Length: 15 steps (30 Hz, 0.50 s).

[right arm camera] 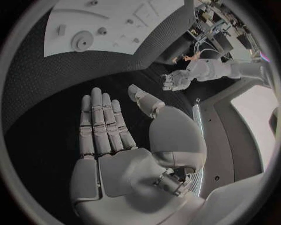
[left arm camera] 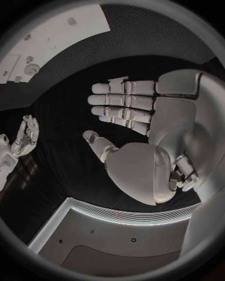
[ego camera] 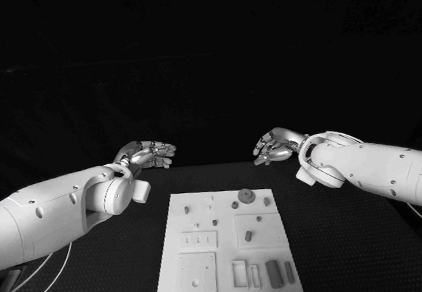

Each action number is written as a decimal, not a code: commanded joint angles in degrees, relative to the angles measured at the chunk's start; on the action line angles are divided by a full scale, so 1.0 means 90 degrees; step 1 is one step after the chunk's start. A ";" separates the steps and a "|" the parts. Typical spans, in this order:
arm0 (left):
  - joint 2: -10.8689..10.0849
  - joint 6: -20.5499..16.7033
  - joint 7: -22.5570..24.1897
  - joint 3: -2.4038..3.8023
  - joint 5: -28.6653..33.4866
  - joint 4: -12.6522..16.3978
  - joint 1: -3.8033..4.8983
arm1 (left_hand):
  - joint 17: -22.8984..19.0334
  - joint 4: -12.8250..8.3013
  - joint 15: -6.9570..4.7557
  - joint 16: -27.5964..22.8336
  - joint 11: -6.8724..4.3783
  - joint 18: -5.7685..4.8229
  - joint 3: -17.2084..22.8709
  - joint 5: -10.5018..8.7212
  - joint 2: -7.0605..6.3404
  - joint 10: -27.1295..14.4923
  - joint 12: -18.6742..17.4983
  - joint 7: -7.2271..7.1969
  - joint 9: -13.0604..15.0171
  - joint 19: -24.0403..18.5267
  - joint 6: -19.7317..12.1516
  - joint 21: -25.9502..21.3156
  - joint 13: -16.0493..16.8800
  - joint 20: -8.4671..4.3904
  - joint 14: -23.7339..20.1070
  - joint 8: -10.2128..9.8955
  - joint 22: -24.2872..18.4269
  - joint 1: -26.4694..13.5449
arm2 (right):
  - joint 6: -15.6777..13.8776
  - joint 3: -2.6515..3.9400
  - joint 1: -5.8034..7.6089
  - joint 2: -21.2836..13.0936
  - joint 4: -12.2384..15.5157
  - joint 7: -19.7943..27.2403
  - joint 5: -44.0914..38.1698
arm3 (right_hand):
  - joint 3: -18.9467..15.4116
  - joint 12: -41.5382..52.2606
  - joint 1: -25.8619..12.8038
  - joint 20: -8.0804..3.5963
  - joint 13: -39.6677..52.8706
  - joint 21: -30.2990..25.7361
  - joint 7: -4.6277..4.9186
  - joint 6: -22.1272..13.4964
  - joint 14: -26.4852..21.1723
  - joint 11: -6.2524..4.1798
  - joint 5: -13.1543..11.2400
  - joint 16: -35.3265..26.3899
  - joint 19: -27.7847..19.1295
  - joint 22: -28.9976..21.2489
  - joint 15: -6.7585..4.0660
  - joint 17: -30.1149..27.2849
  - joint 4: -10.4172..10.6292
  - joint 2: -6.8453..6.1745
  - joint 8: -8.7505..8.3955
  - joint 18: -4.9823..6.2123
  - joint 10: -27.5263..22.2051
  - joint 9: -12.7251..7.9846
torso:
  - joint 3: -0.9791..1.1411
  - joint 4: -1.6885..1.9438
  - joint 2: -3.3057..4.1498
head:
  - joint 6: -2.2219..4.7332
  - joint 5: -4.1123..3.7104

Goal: Assemble the parts on the task board

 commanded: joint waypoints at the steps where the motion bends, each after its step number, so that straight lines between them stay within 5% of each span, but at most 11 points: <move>1: -0.0048 0.0131 0.0084 0.0006 -0.0171 0.0112 0.0012 | 0.0023 -0.0039 -0.0005 0.0028 -0.0008 0.0043 0.0011 0.0022 0.0019 0.0012 -0.0039 -0.0027 0.0010 -0.0022 0.0036 0.0062 0.0000 -0.0025 0.0019 -0.0038 0.0173 0.0019 | -0.0087 0.0002 -0.0040 0.0059 0.0057 -0.0007 -0.1615 | -0.0068 -0.0083 0.0204 -0.0372 0.0046 0.0680 -0.0037 0.0265 0.1164 -0.0147 0.0095 0.0522 0.1184 0.0159 -0.0419 0.0562 -0.0012 -0.0064 -0.0028 0.0185 0.0348 -0.0010 | -0.0002 0.0060 0.0158 | 0.0023 -0.0046; 15: -0.0029 0.0163 0.0082 -0.0002 -0.0167 0.0345 0.0003 | 0.0073 -0.0045 -0.0002 0.0026 -0.0005 0.0042 0.0018 0.0022 0.0021 -0.0017 -0.0101 -0.0027 0.0011 -0.0067 0.0019 0.0144 -0.0006 -0.0024 -0.0002 -0.0093 0.0168 -0.0044 | -0.0338 0.0004 -0.0181 0.0287 0.0239 -0.0146 -0.3246 | -0.0153 -0.0414 0.0389 -0.0884 -0.0001 0.1945 -0.0128 0.0365 0.1776 -0.0213 0.0076 0.1829 0.2045 0.0180 -0.0517 0.1512 -0.0014 -0.0193 -0.0250 0.0185 0.0403 -0.0095 | -0.0036 0.0090 0.0604 | 0.0124 -0.0078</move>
